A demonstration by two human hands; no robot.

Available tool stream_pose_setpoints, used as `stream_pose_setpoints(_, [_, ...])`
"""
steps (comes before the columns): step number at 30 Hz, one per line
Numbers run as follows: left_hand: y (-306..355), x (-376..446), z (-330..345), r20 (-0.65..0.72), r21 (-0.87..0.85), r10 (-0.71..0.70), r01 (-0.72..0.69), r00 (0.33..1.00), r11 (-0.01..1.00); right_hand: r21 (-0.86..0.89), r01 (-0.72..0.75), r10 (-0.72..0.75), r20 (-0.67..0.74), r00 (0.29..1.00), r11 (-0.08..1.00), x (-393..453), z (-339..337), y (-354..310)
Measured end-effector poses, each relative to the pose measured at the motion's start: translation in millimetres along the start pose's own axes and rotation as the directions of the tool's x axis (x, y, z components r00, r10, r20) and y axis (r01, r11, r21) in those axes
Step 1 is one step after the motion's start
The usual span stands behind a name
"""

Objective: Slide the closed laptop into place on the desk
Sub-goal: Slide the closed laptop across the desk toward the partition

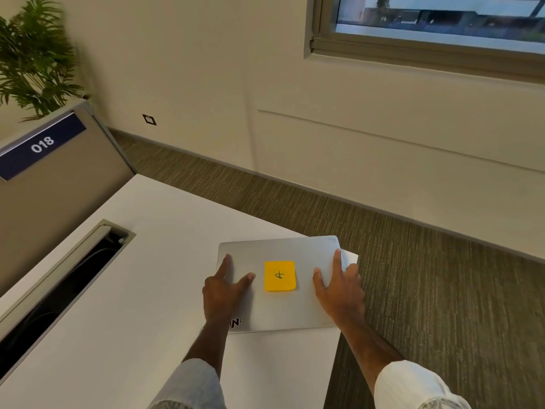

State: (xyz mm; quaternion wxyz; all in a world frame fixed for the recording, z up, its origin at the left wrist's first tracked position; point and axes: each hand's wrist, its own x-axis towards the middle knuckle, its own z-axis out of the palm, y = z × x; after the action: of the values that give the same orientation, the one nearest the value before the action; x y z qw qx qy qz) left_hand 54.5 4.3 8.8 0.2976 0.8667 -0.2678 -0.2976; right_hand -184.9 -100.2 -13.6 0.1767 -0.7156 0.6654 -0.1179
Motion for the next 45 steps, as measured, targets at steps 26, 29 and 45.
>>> stream_pose_setpoints(26, [-32.0, -54.2, -61.9, -0.079, 0.327, 0.185, -0.15, 0.98, 0.933, 0.059, 0.134, -0.135, 0.001, 0.991, 0.989, -44.0, -23.6, -50.0])
stream_pose_setpoints(29, [-41.2, -57.2, -73.3, -0.105, 0.331, 0.184, -0.14, 0.977, 0.933, 0.056, 0.156, -0.157, -0.003, 0.988, 0.986, -51.3, -21.8, -61.6])
stream_pose_setpoints(45, [-119.1, -89.3, -154.6, -0.258, 0.255, 0.055, 0.013, 0.965, 0.967, -0.001, 0.342, -0.342, 0.068, 0.937, 0.94, -108.2, 6.7, -147.5])
